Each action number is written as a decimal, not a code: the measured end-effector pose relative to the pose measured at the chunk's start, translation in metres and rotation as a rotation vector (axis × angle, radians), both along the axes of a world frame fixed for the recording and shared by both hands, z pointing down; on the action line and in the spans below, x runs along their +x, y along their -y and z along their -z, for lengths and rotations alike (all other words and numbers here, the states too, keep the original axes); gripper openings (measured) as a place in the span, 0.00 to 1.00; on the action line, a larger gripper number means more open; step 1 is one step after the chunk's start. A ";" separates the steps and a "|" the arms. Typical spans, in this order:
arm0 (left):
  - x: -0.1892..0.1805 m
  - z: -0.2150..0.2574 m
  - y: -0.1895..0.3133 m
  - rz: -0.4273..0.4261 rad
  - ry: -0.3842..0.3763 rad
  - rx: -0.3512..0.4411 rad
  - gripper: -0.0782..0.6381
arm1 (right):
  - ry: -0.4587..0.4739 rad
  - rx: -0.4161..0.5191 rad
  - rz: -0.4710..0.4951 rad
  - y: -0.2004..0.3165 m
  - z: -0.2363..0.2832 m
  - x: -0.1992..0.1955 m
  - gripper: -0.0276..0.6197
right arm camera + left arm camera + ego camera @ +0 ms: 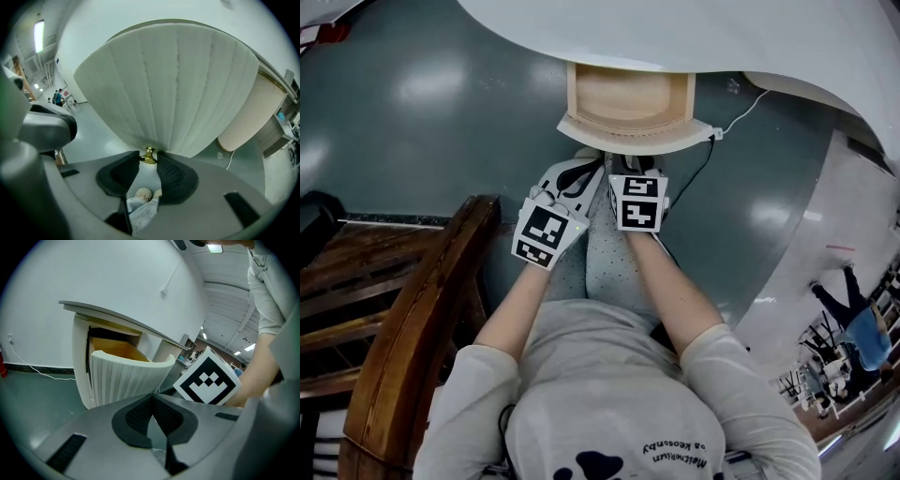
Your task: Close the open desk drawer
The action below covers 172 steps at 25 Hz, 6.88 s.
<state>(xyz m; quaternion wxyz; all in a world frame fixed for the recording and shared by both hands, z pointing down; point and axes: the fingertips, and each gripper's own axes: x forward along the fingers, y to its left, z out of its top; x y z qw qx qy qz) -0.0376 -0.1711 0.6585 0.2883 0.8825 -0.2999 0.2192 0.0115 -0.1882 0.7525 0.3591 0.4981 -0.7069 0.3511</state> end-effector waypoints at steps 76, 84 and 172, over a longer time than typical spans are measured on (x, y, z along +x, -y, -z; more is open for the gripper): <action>0.014 -0.015 0.178 0.132 -0.029 0.034 0.11 | 0.082 0.146 -0.018 0.190 0.015 0.003 0.24; 0.012 -0.013 0.183 0.143 -0.032 0.039 0.11 | 0.088 0.178 -0.024 0.208 0.021 0.002 0.24; 0.046 0.360 0.053 0.222 -0.066 0.451 0.11 | 0.244 0.702 0.169 0.044 0.452 0.049 0.07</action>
